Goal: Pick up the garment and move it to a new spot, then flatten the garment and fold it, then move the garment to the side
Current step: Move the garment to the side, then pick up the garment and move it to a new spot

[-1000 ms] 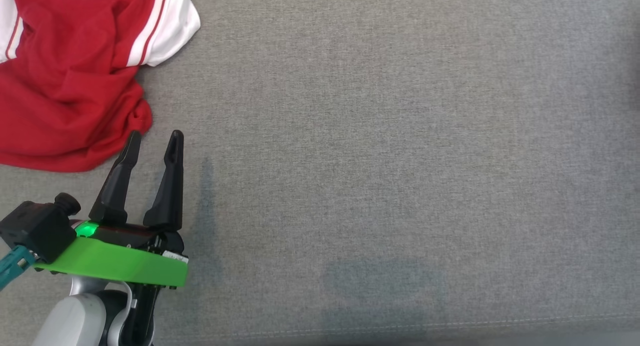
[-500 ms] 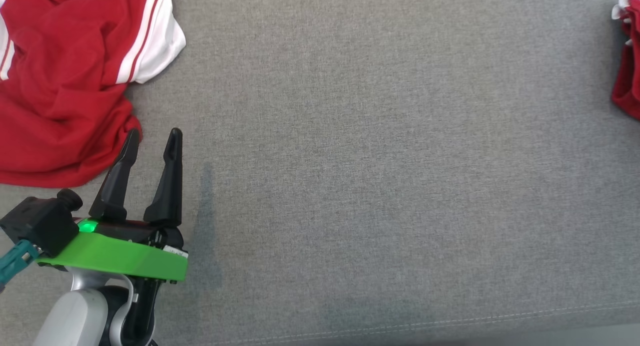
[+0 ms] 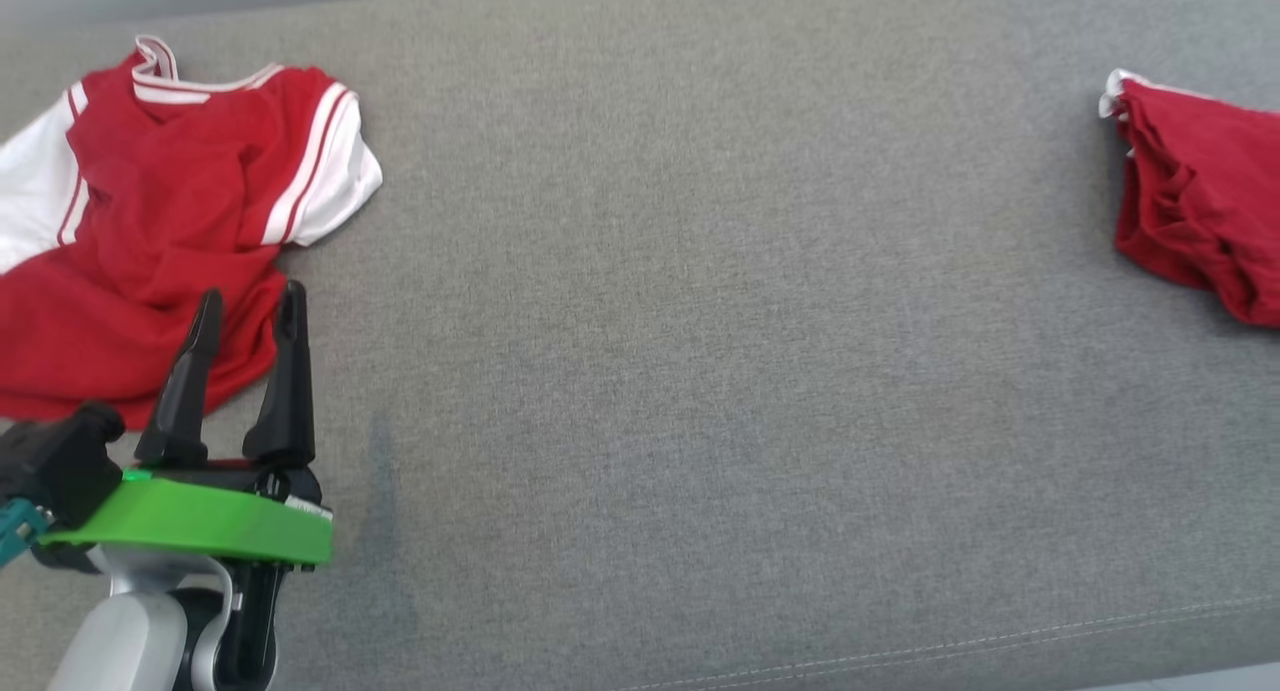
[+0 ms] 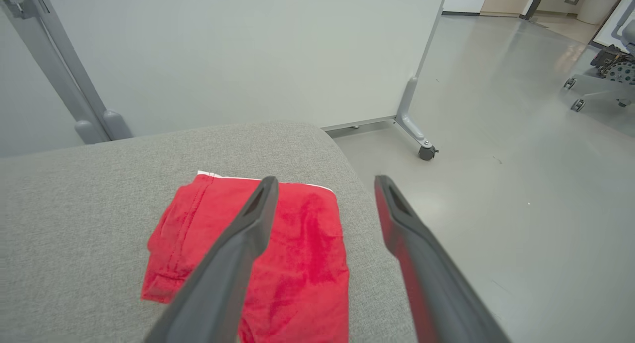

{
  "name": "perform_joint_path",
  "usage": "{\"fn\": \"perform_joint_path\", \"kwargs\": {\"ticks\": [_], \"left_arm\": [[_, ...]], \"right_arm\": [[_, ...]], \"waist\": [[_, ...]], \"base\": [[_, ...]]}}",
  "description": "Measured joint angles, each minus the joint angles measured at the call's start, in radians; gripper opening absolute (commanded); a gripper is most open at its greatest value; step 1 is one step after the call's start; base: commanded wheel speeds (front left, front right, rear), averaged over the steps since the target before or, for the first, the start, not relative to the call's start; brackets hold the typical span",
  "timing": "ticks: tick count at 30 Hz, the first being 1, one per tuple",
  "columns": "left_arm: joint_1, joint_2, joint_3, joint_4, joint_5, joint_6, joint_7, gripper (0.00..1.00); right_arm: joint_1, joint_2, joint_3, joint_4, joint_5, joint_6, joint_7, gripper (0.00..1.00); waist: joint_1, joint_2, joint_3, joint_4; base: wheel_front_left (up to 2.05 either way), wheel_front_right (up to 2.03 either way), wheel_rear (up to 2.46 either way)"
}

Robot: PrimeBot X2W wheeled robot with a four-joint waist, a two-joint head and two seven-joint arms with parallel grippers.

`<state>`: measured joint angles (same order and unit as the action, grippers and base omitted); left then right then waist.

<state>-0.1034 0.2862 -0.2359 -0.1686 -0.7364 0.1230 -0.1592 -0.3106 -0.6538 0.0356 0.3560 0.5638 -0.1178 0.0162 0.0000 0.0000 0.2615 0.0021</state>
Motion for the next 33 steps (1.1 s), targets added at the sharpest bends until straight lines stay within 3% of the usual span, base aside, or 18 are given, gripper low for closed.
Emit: {"fn": "perform_joint_path", "kwargs": {"ticks": [8,14,22,33], "left_arm": [[0.052,0.011,0.008,0.032,-0.007,0.000,-0.009,1.00],[0.078,0.017,0.033,0.060,-0.007,0.000,-0.027,1.00],[0.089,0.028,0.038,0.095,0.007,0.000,-0.038,1.00],[0.110,0.042,0.026,0.106,0.028,-0.007,-0.050,1.00]], "right_arm": [[0.119,0.060,0.016,-0.090,-0.009,-0.006,-0.084,1.00],[0.204,0.146,0.073,-0.165,-0.023,-0.006,-0.154,1.00],[0.317,0.223,0.128,-0.192,-0.074,-0.006,-0.210,1.00],[0.340,0.236,0.170,-0.212,-0.148,-0.007,-0.211,1.00]], "waist": [[0.0000,0.0000,-0.086,-0.011],[0.0000,0.0000,-0.140,-0.013],[0.0000,0.0000,-0.169,0.011],[0.0000,0.0000,-0.186,0.040]], "base": [[0.00,0.00,0.00],[0.00,0.00,0.00],[0.00,0.00,0.00],[0.00,0.00,0.00]]}}
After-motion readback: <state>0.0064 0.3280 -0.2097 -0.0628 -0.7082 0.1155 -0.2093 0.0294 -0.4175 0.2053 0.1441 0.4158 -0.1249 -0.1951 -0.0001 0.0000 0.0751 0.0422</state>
